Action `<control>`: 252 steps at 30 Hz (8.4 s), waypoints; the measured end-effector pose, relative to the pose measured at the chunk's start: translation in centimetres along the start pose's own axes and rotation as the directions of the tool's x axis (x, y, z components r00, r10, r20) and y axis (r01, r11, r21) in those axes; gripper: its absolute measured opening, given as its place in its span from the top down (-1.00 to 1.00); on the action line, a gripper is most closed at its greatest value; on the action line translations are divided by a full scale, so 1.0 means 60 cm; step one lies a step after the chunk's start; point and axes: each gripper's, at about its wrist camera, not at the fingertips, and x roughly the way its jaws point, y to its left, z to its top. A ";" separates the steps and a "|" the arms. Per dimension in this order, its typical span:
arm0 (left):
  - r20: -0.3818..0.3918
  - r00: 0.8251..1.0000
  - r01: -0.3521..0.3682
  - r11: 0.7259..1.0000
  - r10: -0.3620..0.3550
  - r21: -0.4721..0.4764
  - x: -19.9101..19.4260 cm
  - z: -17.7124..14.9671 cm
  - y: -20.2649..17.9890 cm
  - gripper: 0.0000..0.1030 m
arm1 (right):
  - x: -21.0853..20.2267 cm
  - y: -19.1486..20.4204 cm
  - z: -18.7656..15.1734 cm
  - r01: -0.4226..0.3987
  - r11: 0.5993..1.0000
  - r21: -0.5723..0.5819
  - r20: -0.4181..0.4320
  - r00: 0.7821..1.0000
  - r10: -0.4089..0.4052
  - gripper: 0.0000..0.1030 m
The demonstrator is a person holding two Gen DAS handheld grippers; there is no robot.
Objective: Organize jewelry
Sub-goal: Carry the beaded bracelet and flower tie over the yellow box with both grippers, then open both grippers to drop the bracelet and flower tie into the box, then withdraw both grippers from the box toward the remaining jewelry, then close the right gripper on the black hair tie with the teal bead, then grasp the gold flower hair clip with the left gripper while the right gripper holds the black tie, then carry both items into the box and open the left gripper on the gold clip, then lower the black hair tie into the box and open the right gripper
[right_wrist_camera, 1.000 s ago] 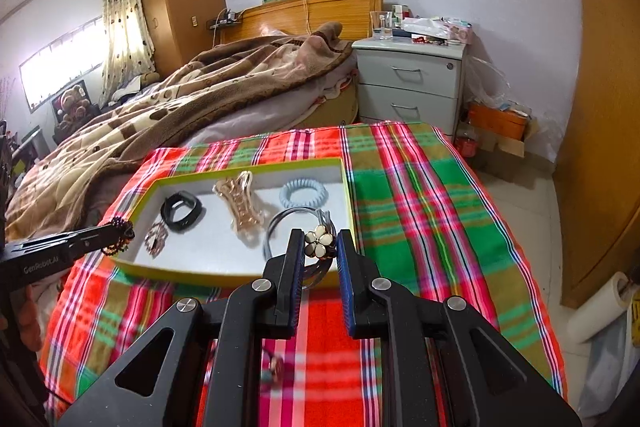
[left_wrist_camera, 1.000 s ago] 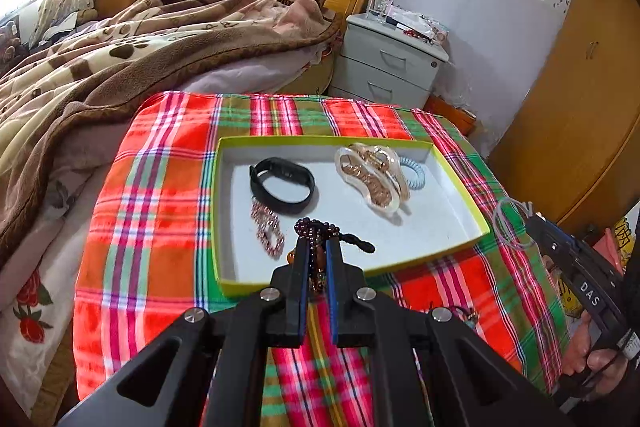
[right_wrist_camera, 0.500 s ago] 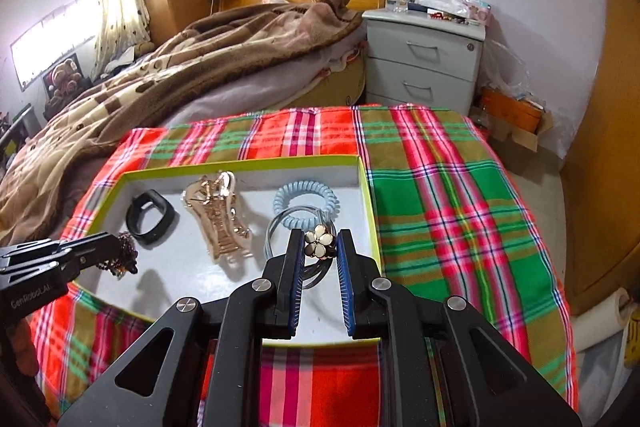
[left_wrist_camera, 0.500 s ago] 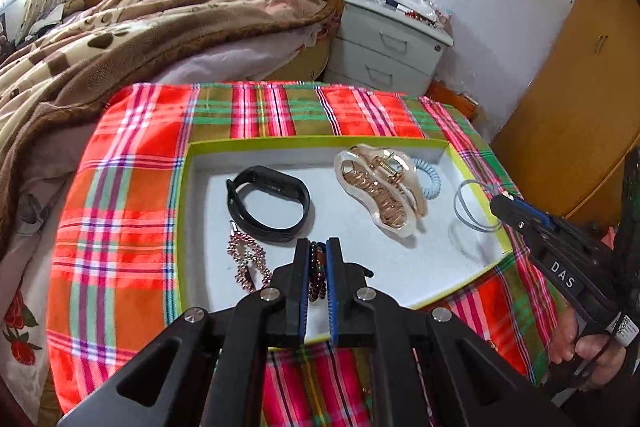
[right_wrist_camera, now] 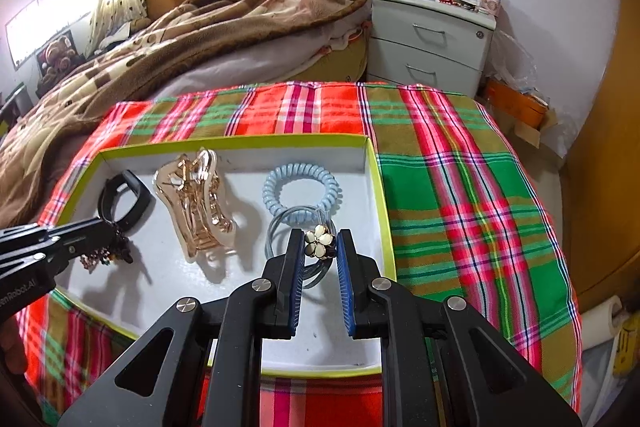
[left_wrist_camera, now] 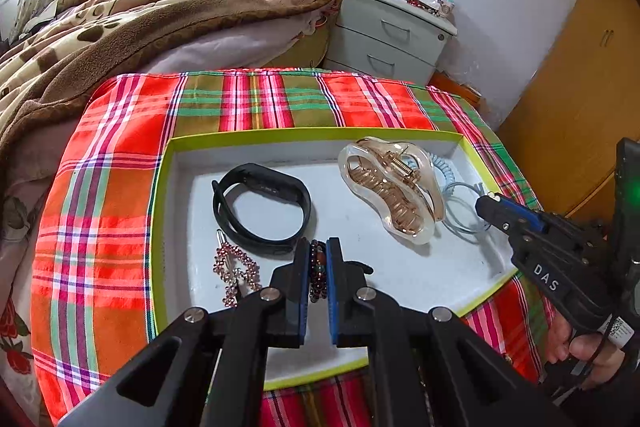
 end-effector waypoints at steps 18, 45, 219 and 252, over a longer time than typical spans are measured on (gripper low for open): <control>0.000 1.000 -0.026 0.999 0.026 0.018 0.011 0.011 -0.018 0.80 | 0.015 0.000 -0.002 0.023 1.000 -0.011 -0.022 0.999 -0.023 0.66; 0.029 0.999 -0.037 0.999 0.037 0.026 -0.020 0.007 -0.032 0.18 | -0.021 0.001 -0.008 -0.008 1.000 0.023 0.043 0.999 0.007 0.16; 0.083 0.993 -0.093 0.994 0.088 0.064 -0.094 -0.029 0.006 0.58 | -0.102 -0.002 -0.044 -0.152 0.980 0.129 0.124 0.983 0.136 0.66; -0.003 0.994 -0.106 0.994 0.106 0.034 -0.019 -0.025 0.037 0.55 | -0.008 0.016 -0.033 -0.073 0.997 0.024 -0.045 0.996 0.074 0.66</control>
